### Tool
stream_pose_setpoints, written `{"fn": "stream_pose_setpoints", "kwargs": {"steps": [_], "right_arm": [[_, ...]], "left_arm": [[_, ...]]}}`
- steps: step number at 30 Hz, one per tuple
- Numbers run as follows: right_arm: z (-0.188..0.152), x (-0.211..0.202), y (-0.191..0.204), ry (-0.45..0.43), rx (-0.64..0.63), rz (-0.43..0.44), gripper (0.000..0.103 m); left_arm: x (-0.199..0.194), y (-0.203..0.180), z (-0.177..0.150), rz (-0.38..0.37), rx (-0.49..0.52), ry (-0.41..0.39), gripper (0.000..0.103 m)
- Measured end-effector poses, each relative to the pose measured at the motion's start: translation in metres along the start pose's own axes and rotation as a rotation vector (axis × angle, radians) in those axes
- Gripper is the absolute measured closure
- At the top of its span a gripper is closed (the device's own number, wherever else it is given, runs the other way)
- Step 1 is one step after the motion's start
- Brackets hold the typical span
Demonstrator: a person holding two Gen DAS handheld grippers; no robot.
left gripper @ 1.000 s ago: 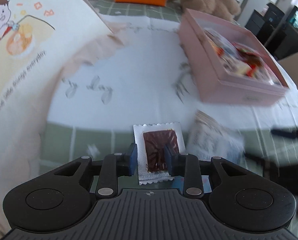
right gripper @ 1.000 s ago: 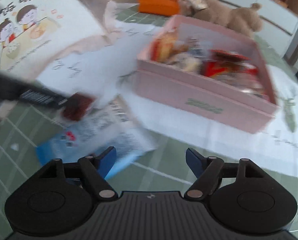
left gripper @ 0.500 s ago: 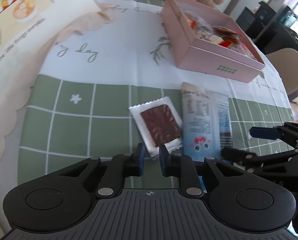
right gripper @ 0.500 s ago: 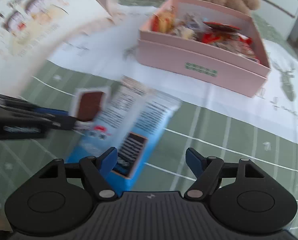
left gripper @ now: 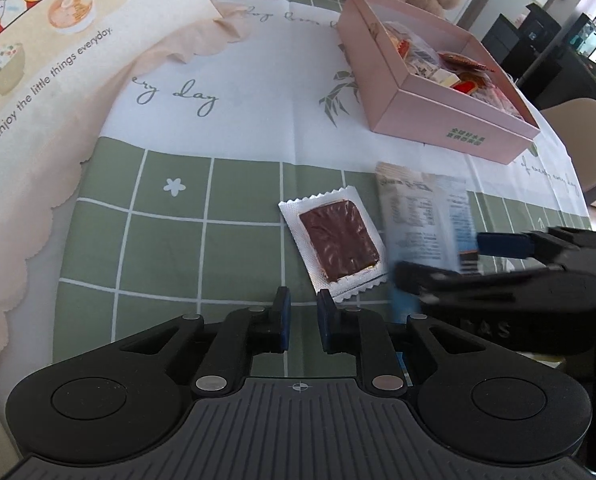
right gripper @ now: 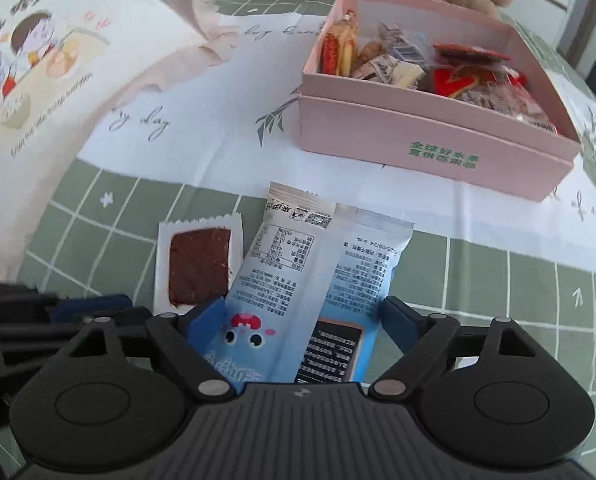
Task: Organize snacks
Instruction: 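Grasp the blue-and-white bag with the right tool, then grasp the chocolate square in its white wrapper with the left tool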
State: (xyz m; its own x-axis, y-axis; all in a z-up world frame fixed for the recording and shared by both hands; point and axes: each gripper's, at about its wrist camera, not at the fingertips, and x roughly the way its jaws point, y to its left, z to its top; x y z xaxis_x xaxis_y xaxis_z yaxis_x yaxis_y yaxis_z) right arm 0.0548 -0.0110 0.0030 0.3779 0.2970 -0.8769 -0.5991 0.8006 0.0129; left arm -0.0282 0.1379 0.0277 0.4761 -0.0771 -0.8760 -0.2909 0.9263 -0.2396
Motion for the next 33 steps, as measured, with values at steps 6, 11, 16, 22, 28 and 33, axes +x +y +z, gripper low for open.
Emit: {"fn": "stream_pose_setpoints", "kwargs": {"steps": [6, 11, 16, 22, 28, 33], "right_arm": [[-0.023, -0.01, -0.062, -0.023, 0.096, -0.052, 0.015], [-0.042, -0.014, -0.096, -0.051, 0.139, -0.094, 0.008], [-0.058, -0.015, -0.11, -0.103, 0.129, -0.095, 0.0], [-0.072, -0.019, -0.112, -0.183, 0.105, -0.089, 0.0], [-0.082, -0.02, -0.111, -0.255, 0.087, -0.084, 0.0], [-0.092, -0.021, -0.111, -0.305, 0.069, -0.075, 0.0]], "left_arm": [[-0.014, 0.005, 0.007, -0.094, -0.142, -0.119, 0.08], [0.006, -0.03, 0.02, -0.006, -0.067, -0.069, 0.079], [0.018, -0.067, 0.017, 0.077, 0.029, -0.063, 0.072], [0.018, -0.069, 0.019, 0.126, -0.007, -0.078, 0.07], [0.024, -0.066, 0.022, 0.207, -0.029, -0.092, 0.063], [0.027, -0.064, 0.025, 0.245, -0.015, -0.129, 0.051]]}}
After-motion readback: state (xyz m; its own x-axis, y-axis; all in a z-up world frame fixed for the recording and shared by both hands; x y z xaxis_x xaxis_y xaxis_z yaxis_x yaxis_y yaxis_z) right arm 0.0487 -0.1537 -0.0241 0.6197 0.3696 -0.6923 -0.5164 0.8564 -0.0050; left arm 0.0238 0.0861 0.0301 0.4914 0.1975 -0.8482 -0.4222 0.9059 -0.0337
